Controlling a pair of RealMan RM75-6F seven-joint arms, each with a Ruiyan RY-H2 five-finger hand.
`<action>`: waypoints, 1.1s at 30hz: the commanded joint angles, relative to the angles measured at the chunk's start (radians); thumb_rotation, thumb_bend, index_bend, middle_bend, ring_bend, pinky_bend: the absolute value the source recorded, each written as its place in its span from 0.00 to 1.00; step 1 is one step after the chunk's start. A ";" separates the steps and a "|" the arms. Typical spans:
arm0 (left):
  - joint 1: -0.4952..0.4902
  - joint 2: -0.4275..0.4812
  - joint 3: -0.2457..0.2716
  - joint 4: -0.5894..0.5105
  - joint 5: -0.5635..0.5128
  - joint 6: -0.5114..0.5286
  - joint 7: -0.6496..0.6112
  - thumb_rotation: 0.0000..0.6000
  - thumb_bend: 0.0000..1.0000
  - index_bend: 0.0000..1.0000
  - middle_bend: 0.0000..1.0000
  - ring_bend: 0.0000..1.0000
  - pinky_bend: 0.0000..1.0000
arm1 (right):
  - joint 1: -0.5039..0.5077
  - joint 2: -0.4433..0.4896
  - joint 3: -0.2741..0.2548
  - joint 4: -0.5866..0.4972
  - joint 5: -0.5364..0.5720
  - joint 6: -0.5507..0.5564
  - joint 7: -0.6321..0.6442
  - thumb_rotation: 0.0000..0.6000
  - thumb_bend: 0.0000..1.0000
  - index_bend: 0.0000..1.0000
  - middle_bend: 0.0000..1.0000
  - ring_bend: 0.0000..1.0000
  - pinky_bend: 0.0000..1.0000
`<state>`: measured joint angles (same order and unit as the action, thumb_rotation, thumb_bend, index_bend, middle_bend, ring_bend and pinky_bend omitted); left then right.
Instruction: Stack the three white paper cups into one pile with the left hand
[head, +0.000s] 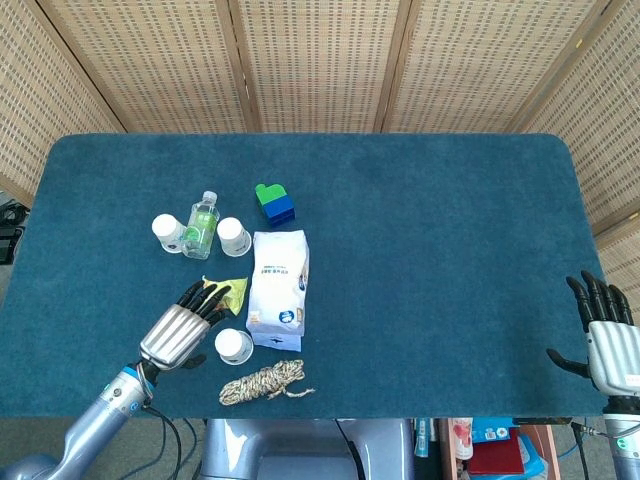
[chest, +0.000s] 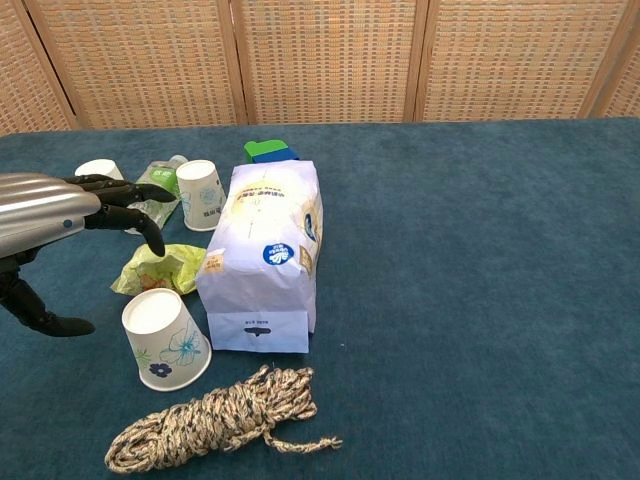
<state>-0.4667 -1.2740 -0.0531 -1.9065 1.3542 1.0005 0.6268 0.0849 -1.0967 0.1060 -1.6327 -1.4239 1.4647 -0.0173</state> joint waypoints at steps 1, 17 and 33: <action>-0.011 -0.007 -0.001 -0.004 -0.014 -0.006 0.017 1.00 0.22 0.27 0.00 0.00 0.00 | 0.000 0.001 0.000 0.001 0.000 0.000 0.003 1.00 0.00 0.00 0.00 0.00 0.00; -0.099 -0.038 0.004 -0.042 -0.188 -0.037 0.166 1.00 0.22 0.29 0.00 0.00 0.00 | -0.005 0.006 0.003 0.007 0.002 0.004 0.027 1.00 0.00 0.00 0.00 0.00 0.00; -0.149 -0.078 0.043 -0.026 -0.252 -0.003 0.191 1.00 0.22 0.49 0.00 0.00 0.00 | -0.008 0.002 0.005 0.012 -0.005 0.016 0.034 1.00 0.00 0.00 0.00 0.00 0.00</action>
<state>-0.6147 -1.3514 -0.0117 -1.9328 1.1014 0.9964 0.8197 0.0773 -1.0942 0.1115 -1.6205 -1.4286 1.4799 0.0167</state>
